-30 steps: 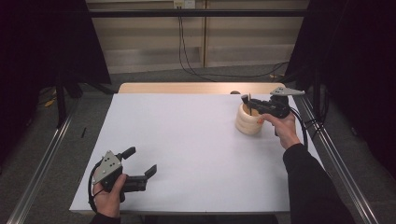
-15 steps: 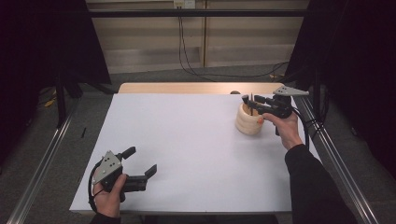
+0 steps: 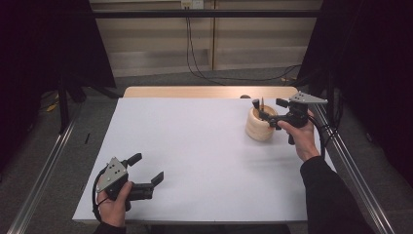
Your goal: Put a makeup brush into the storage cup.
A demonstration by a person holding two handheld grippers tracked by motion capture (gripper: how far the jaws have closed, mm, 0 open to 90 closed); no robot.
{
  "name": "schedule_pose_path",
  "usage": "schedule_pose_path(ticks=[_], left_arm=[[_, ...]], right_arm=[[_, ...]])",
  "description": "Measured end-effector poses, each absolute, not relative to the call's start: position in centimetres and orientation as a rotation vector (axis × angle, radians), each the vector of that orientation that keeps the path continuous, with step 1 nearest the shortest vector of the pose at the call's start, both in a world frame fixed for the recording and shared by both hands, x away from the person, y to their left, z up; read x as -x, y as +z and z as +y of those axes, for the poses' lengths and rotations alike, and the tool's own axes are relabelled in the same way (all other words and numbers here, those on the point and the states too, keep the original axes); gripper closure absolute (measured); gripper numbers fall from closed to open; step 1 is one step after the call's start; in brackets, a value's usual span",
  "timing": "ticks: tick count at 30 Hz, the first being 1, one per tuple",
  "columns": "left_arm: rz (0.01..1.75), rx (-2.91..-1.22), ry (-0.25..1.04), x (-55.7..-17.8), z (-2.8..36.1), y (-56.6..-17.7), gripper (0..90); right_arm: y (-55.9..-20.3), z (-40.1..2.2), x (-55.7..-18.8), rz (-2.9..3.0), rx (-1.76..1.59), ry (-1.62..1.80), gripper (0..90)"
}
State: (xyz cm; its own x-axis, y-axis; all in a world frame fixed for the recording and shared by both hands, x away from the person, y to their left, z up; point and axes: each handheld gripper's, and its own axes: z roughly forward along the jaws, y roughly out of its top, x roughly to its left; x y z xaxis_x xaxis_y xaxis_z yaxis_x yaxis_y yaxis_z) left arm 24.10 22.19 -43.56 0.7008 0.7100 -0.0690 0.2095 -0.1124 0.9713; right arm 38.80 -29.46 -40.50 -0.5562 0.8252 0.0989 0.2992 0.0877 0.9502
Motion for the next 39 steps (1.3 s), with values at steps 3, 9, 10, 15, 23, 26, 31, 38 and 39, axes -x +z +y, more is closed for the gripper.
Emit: schedule_pose_path(ticks=[3, 9, 10, 15, 23, 26, 31, 38, 39], left_arm=[[0.754, -1.668, 0.509, -24.0, 22.2, -43.5, 1.9], [0.763, -1.661, 0.513, -24.0, 22.3, -43.5, 1.3], [0.767, -1.659, 0.513, -24.0, 22.4, -43.5, 1.3], [0.753, -1.66, 0.511, -23.9, 22.3, -43.5, 1.3], [0.756, -1.662, 0.516, -23.9, 22.3, -43.5, 1.5], [0.761, -1.656, 0.517, -23.8, 22.4, -43.5, 1.5], [0.762, -1.653, 0.52, -23.8, 22.4, -43.4, 1.6], [0.763, -1.647, 0.506, -23.8, 22.3, -43.4, 1.5], [0.763, -1.646, 0.508, -23.8, 22.3, -43.4, 1.5]], right_arm=[[-40.4, -29.4, -38.4, 1.912, -1.096, 1.481, 0.7], [-40.0, -29.4, -37.2, 1.908, -1.07, 1.482, 0.9], [-39.9, -29.4, -37.1, 1.896, -1.076, 1.473, 0.7], [-40.3, -29.4, -36.2, 1.833, -1.121, 1.407, 0.3], [-40.1, -30.0, -33.9, 1.807, -1.129, 1.42, 0.0], [-40.1, -30.4, -33.2, 1.803, -1.144, 1.438, 0.1], [-40.2, -30.9, -32.1, 1.781, -1.157, 1.435, 0.0], [-40.2, -31.0, -30.2, 1.776, -1.164, 1.424, 0.1], [-40.2, -31.0, -30.0, 1.776, -1.165, 1.421, 0.0]])
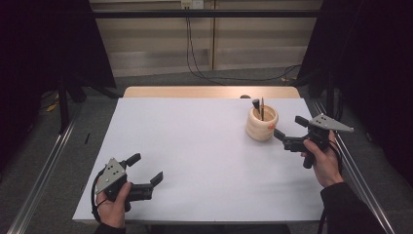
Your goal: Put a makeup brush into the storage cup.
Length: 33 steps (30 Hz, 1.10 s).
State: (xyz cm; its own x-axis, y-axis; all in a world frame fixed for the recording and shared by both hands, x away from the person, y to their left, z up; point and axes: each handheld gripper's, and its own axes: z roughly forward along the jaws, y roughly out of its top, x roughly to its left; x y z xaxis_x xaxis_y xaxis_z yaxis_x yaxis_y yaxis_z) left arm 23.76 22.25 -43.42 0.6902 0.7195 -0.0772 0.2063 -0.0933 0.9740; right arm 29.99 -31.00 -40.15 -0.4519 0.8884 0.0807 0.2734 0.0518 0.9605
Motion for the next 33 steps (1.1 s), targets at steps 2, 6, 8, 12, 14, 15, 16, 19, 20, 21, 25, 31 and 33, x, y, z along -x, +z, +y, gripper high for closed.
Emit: schedule_pose_path(ticks=[2, 6, 8, 12, 14, 15, 16, 19, 20, 21, 25, 31, 33], left_arm=[[0.763, -1.643, 0.509, -23.8, 22.3, -43.4, 1.5], [0.768, -1.642, 0.514, -23.7, 22.3, -43.4, 1.8], [0.761, -1.648, 0.521, -23.7, 22.3, -43.4, 1.8], [0.766, -1.644, 0.516, -23.7, 22.3, -43.5, 1.7], [0.772, -1.649, 0.521, -23.7, 22.3, -43.5, 1.6], [0.775, -1.649, 0.519, -23.7, 22.3, -43.5, 1.6], [0.771, -1.65, 0.522, -23.8, 22.3, -43.5, 1.6], [0.771, -1.657, 0.528, -23.6, 22.3, -43.4, 1.6], [0.767, -1.657, 0.531, -23.6, 22.3, -43.4, 1.6], [0.766, -1.65, 0.515, -23.5, 22.3, -43.4, 1.6], [0.768, -1.656, 0.527, -23.4, 22.2, -43.4, 1.5], [0.766, -1.645, 0.521, -23.3, 22.4, -43.4, 1.6], [0.769, -1.637, 0.517, -23.3, 22.4, -43.4, 1.5]], right_arm=[[-40.2, -31.1, -29.5, 1.778, -1.182, 1.428, 0.0], [-40.5, -31.2, -28.7, 1.785, -1.184, 1.41, 0.0], [-40.8, -31.3, -28.2, 1.782, -1.209, 1.419, 0.0], [-41.5, -31.6, -27.1, 1.777, -1.228, 1.417, 0.0], [-41.8, -31.8, -26.3, 1.777, -1.23, 1.418, 0.0], [-41.9, -31.9, -26.1, 1.776, -1.234, 1.423, 0.0], [-42.0, -32.0, -25.7, 1.774, -1.241, 1.412, 0.0], [-42.0, -32.1, -24.8, 1.779, -1.229, 1.4, 0.0], [-42.1, -32.1, -24.4, 1.777, -1.238, 1.405, 0.0], [-42.2, -32.2, -24.2, 1.777, -1.236, 1.396, 0.0], [-42.9, -32.3, -23.1, 1.781, -1.245, 1.376, 0.0], [-43.6, -32.9, -21.5, 1.755, -1.276, 1.376, 0.2], [-43.6, -33.2, -20.9, 1.742, -1.295, 1.381, 0.0]])
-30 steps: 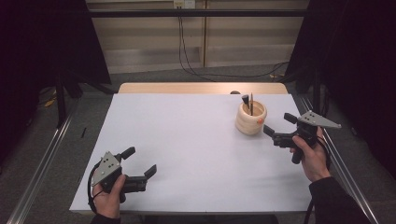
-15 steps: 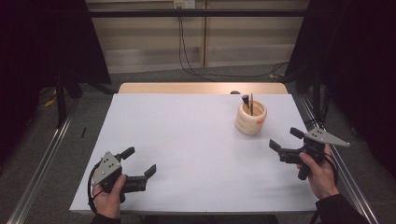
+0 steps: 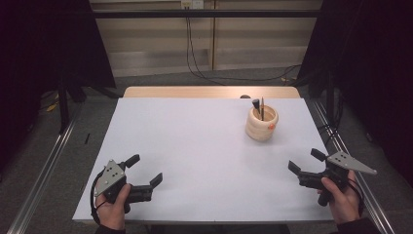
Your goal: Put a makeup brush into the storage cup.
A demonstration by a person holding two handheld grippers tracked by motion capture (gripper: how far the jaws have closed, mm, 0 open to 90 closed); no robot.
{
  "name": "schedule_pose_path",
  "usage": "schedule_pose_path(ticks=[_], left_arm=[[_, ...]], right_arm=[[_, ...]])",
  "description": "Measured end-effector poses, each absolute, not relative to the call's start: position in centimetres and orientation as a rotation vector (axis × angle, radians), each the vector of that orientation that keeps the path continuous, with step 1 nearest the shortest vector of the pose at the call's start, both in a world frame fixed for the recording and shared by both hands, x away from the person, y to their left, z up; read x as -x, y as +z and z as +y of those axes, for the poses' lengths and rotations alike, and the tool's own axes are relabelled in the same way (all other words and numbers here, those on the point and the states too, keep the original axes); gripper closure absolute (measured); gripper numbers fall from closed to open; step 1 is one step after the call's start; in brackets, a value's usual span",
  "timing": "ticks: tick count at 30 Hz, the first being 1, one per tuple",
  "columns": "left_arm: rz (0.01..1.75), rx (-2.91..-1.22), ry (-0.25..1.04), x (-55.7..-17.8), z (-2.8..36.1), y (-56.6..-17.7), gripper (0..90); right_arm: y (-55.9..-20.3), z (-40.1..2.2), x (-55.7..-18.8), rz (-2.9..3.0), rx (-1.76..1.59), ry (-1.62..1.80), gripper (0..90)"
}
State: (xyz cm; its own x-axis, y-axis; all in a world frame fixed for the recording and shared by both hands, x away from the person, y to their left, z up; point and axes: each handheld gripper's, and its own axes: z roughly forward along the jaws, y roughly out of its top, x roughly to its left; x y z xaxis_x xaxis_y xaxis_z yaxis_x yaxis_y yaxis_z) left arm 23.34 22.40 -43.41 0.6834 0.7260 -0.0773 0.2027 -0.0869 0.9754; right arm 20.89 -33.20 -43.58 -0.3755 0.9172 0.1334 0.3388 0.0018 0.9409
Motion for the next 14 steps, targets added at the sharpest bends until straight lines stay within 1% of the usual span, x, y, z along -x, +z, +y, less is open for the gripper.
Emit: schedule_pose_path(ticks=[7, 14], left_arm=[[0.766, -1.63, 0.512, -23.14, 22.4, -43.28, 1.4], [0.771, -1.632, 0.499, -23.56, 22.52, -43.42, 1.2]], right_arm=[[-43.95, -33.72, -20.11, 1.737, -1.314, 1.384, 0.0], [-44.24, -33.64, -20.55, 1.753, -1.307, 1.388, 0.3]])
